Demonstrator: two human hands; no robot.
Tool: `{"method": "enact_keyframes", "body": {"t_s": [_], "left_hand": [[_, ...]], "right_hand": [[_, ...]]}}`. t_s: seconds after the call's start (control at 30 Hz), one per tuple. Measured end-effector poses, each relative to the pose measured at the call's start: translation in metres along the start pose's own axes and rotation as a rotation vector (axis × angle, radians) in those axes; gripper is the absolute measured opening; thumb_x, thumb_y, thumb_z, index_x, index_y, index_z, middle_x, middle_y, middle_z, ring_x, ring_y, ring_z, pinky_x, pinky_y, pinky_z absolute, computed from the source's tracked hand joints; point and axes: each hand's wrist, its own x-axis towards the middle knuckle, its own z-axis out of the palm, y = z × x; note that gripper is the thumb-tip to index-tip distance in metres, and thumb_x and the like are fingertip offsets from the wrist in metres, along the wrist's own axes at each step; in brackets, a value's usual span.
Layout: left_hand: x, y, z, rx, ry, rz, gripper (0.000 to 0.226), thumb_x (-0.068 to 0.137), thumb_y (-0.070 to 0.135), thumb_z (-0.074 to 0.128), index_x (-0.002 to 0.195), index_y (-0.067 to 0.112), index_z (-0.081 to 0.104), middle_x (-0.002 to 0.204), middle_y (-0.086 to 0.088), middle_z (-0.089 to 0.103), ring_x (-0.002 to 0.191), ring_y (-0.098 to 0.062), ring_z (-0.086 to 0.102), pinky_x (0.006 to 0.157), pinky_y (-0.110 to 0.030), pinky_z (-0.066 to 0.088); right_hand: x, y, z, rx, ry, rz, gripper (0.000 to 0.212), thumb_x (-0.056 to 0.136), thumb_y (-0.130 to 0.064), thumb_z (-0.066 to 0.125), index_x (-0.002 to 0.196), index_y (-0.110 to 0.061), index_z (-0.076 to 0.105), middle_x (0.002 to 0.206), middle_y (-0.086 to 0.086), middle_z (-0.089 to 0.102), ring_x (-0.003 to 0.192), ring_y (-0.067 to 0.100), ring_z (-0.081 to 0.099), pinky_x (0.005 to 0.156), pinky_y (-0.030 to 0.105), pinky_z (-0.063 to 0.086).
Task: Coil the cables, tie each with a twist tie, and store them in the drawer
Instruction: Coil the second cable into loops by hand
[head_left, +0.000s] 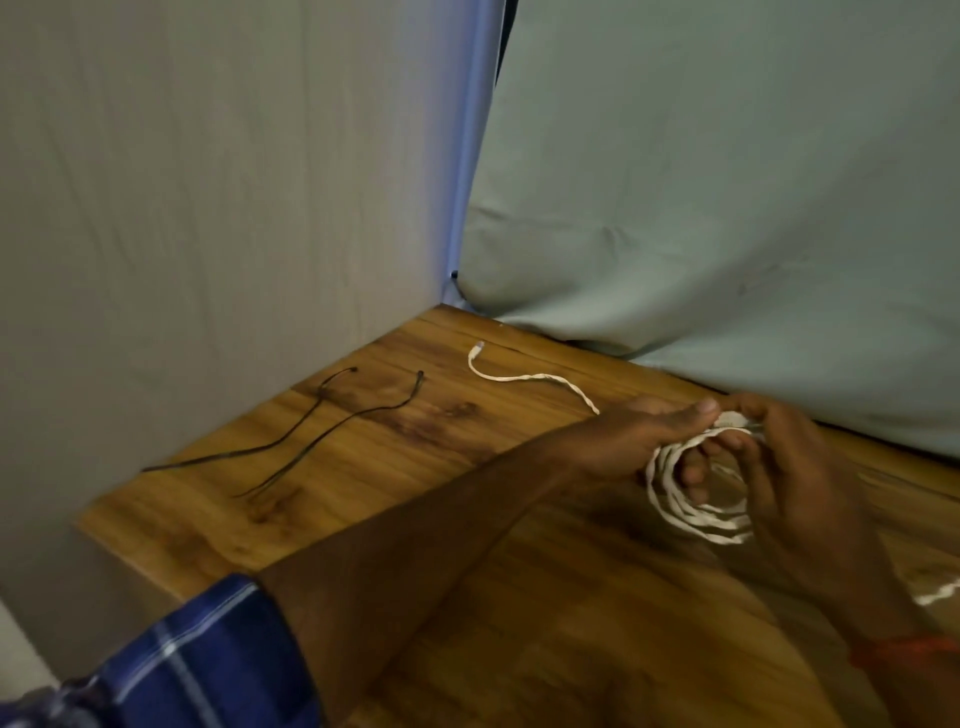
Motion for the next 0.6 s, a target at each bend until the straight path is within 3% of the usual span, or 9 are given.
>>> {"method": "enact_keyframes", "body": {"t_s": [0.2,0.3,0.4,0.47,0.53,0.6], "left_hand": [[-0.004,0.002,-0.004,0.04,0.004,-0.02,0.037,0.105,0.035,0.043,0.088,0.011,0.064,0.064,-0.002,0.062,0.054,-0.008,0.057,0.06,-0.023,0.047],[-0.008,0.006,-0.002,0.21,-0.039,0.041,0.036,0.106,0.034,0.037,0.085,0.01,0.055,0.068,-0.006,0.058,0.056,-0.007,0.056,0.062,-0.021,0.047],[-0.007,0.007,-0.002,0.463,0.012,0.152,0.041,0.105,0.04,0.037,0.079,0.015,0.056,0.07,-0.002,0.06,0.065,-0.009,0.054,0.081,-0.035,0.046],[-0.007,0.008,-0.003,0.627,0.092,0.225,0.04,0.106,0.041,0.037,0.081,0.02,0.061,0.072,0.001,0.065,0.064,-0.011,0.056,0.074,-0.035,0.046],[-0.005,0.01,-0.003,0.726,0.12,0.265,0.035,0.106,0.04,0.038,0.09,0.02,0.062,0.073,0.0,0.068,0.067,-0.016,0.062,0.071,-0.035,0.048],[-0.003,0.009,-0.005,0.727,0.118,0.286,0.029,0.106,0.038,0.04,0.094,0.022,0.061,0.072,-0.003,0.069,0.069,-0.019,0.064,0.07,-0.034,0.049]], "right_hand": [[-0.001,-0.002,0.0,-0.045,0.032,0.077,0.028,0.097,-0.024,0.043,0.114,-0.008,0.06,0.099,0.008,0.062,0.086,0.011,0.048,0.075,0.022,0.032],[-0.002,-0.007,-0.001,-0.074,0.055,0.091,0.031,0.096,-0.023,0.044,0.112,-0.002,0.061,0.098,0.015,0.065,0.088,0.019,0.052,0.075,0.022,0.034],[-0.003,-0.011,-0.001,-0.066,0.073,0.153,0.037,0.097,-0.03,0.042,0.113,-0.002,0.061,0.099,0.014,0.064,0.088,0.014,0.051,0.076,0.011,0.035],[-0.004,-0.011,-0.002,-0.064,0.072,0.189,0.039,0.098,-0.035,0.041,0.114,-0.005,0.06,0.1,0.013,0.063,0.09,0.017,0.052,0.081,0.007,0.034],[-0.005,-0.009,0.0,-0.055,0.053,0.221,0.044,0.1,-0.044,0.038,0.116,-0.008,0.058,0.102,0.014,0.063,0.093,0.026,0.057,0.083,0.017,0.039],[-0.004,-0.008,0.003,-0.076,0.04,0.238,0.049,0.102,-0.051,0.034,0.117,-0.01,0.056,0.103,0.016,0.063,0.094,0.036,0.06,0.081,0.041,0.048]]}}
